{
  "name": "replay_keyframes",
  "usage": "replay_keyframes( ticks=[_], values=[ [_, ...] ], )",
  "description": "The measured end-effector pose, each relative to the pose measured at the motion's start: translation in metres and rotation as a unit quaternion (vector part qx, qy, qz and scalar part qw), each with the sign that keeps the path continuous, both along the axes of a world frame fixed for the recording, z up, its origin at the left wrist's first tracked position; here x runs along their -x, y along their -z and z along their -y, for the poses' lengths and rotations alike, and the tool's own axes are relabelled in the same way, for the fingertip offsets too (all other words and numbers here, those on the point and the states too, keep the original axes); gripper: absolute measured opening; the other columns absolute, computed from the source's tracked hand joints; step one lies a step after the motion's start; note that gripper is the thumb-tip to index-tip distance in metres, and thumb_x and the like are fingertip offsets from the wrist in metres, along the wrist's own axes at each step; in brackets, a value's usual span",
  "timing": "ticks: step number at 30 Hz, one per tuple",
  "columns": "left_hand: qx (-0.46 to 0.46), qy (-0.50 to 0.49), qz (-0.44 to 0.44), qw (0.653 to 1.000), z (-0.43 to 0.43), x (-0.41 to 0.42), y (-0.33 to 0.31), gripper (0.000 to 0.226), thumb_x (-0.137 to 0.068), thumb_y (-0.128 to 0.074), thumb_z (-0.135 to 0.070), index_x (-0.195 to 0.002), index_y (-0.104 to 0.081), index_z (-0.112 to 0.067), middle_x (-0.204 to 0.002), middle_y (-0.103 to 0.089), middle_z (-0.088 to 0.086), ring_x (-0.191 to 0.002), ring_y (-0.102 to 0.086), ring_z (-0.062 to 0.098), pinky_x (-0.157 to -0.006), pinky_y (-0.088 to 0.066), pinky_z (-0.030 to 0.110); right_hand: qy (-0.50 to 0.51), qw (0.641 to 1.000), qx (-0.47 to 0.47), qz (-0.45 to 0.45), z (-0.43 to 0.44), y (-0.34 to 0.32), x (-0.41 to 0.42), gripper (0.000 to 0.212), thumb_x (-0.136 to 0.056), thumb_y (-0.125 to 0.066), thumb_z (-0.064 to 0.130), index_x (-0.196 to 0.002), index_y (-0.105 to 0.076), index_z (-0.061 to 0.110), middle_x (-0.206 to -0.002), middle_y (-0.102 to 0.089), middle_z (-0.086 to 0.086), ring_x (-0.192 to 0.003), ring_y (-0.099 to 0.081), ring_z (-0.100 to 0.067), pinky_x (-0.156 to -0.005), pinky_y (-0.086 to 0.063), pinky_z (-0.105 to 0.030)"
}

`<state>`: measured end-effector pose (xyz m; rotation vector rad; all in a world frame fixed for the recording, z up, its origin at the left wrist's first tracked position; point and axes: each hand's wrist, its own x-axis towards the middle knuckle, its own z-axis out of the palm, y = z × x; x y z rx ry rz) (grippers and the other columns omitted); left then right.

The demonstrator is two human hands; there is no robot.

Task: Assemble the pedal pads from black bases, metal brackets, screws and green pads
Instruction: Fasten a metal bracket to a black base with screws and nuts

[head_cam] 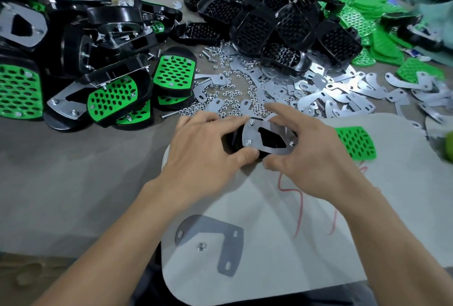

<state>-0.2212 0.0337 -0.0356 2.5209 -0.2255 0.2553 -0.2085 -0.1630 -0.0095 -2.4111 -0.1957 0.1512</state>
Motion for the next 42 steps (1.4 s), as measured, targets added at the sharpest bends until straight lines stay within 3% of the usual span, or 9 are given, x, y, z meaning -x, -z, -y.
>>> replay_keyframes(
  ticks=[5,9,11,14,18,22,30,36,42],
  values=[
    [0.256,0.084,-0.062,0.961,-0.013,-0.010,-0.017,0.062,-0.064,-0.087,-0.027,-0.122,-0.070,-0.039,-0.126,-0.068,-0.022,-0.124,-0.058,-0.001,-0.106,-0.048,0.034,0.011,0.932,-0.334,-0.139,0.009,-0.009,-0.003,0.066,-0.067,-0.084,0.020,-0.128,-0.065,0.034,-0.107,-0.077,0.000,-0.087,-0.074,-0.015,-0.072,-0.058,-0.026],
    [0.447,0.073,-0.098,0.886,0.001,-0.021,-0.029,0.021,-0.078,-0.079,-0.016,-0.099,-0.077,-0.016,-0.095,-0.077,0.003,-0.086,-0.067,0.012,-0.083,-0.056,0.031,0.049,0.807,-0.527,-0.263,0.001,-0.004,-0.005,0.051,-0.082,-0.071,0.045,-0.112,-0.074,0.005,-0.107,-0.072,-0.024,-0.086,-0.070,-0.034,-0.066,-0.058,-0.039],
    [0.405,0.004,-0.088,0.910,0.008,-0.026,-0.028,0.008,-0.081,-0.078,-0.024,-0.087,-0.077,-0.020,-0.078,-0.070,-0.001,-0.071,-0.060,0.010,-0.069,-0.053,0.027,0.086,0.780,-0.566,-0.253,-0.007,0.003,-0.004,0.054,-0.081,-0.071,0.044,-0.111,-0.072,0.000,-0.111,-0.070,-0.029,-0.091,-0.070,-0.040,-0.069,-0.058,-0.044],
    [0.295,-0.074,-0.041,0.952,0.014,-0.028,-0.020,0.027,-0.074,-0.073,-0.043,-0.080,-0.076,-0.017,-0.061,-0.061,-0.004,-0.059,-0.049,0.007,-0.056,-0.044,0.026,0.100,0.773,-0.593,-0.203,-0.016,0.017,0.000,0.032,-0.080,-0.075,0.019,-0.107,-0.073,0.001,-0.106,-0.073,-0.023,-0.093,-0.072,-0.035,-0.071,-0.059,-0.041],
    [0.343,-0.077,-0.027,0.936,0.017,-0.032,-0.018,0.022,-0.071,-0.077,-0.038,-0.081,-0.078,-0.019,-0.057,-0.052,-0.012,-0.056,-0.043,0.006,-0.052,-0.041,0.026,0.077,0.765,-0.609,-0.194,-0.014,0.024,-0.002,0.034,-0.080,-0.072,0.013,-0.111,-0.071,0.000,-0.108,-0.073,-0.022,-0.095,-0.072,-0.033,-0.074,-0.060,-0.043],
    [0.329,-0.062,-0.056,0.941,0.016,-0.029,-0.017,0.018,-0.081,-0.081,-0.031,-0.083,-0.078,-0.013,-0.070,-0.069,0.013,-0.059,-0.053,0.010,-0.052,-0.049,0.030,0.056,0.764,-0.610,-0.205,-0.010,0.022,-0.003,0.028,-0.082,-0.072,0.013,-0.108,-0.074,0.001,-0.109,-0.073,-0.024,-0.095,-0.072,-0.038,-0.073,-0.060,-0.042],
    [0.439,-0.037,-0.184,0.878,0.001,-0.023,-0.024,0.015,-0.094,-0.067,-0.003,-0.096,-0.074,0.010,-0.091,-0.075,0.027,-0.083,-0.075,0.040,-0.070,-0.065,0.040,0.039,0.787,-0.572,-0.228,-0.008,0.019,-0.003,0.037,-0.081,-0.071,0.023,-0.111,-0.068,0.001,-0.106,-0.074,-0.023,-0.086,-0.074,-0.041,-0.072,-0.063,-0.044],
    [0.485,-0.074,-0.131,0.861,0.017,-0.016,-0.021,0.015,-0.089,-0.072,-0.003,-0.080,-0.080,-0.011,-0.076,-0.078,0.009,-0.065,-0.072,0.018,-0.056,-0.059,0.028,0.013,0.737,-0.630,-0.245,0.001,0.023,-0.002,0.054,-0.083,-0.060,0.000,-0.137,-0.052,-0.005,-0.127,-0.064,-0.031,-0.099,-0.070,-0.045,-0.076,-0.061,-0.039],
    [0.452,-0.022,-0.144,0.880,0.009,-0.021,-0.022,0.021,-0.087,-0.074,-0.022,-0.107,-0.079,-0.024,-0.097,-0.077,0.009,-0.085,-0.072,0.014,-0.074,-0.064,0.040,-0.025,0.783,-0.599,-0.164,-0.003,0.026,-0.001,0.051,-0.084,-0.059,-0.004,-0.133,-0.055,0.007,-0.111,-0.070,-0.017,-0.085,-0.072,-0.036,-0.065,-0.056,-0.032]
  ],
)
